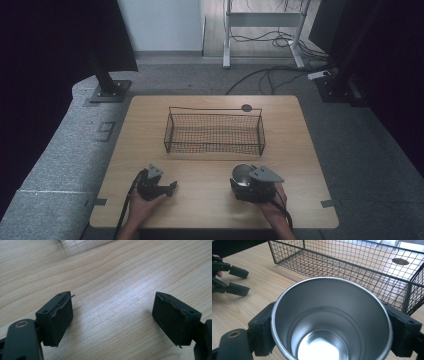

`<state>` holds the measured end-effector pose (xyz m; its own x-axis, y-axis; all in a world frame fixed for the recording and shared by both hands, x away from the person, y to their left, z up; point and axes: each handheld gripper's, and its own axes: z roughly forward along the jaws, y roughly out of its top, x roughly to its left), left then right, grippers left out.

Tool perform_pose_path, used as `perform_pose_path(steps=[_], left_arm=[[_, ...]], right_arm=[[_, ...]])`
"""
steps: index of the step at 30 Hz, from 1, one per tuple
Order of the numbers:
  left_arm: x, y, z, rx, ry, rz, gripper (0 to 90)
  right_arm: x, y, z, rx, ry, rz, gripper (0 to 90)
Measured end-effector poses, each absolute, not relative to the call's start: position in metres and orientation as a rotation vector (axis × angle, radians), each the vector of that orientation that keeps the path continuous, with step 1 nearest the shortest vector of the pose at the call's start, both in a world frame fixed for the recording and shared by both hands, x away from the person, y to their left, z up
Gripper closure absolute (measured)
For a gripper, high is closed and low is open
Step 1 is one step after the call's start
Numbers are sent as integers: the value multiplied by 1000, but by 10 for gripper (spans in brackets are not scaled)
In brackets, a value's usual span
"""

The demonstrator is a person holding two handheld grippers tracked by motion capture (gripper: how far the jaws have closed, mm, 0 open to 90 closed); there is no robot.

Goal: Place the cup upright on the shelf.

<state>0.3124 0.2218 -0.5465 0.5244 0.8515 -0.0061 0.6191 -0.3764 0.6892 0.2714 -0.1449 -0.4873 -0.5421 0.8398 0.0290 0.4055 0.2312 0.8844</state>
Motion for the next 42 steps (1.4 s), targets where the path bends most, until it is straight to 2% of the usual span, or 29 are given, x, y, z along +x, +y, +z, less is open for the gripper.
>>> perform_pose_path(steps=[26, 42], left_arm=[[312, 222, -547, 2124, 1190, 468, 169], [312, 222, -547, 2125, 1189, 468, 169]], right_arm=[[272, -153, -473, 1137, 2028, 1311, 137], [281, -149, -443, 1094, 2015, 1335, 137]])
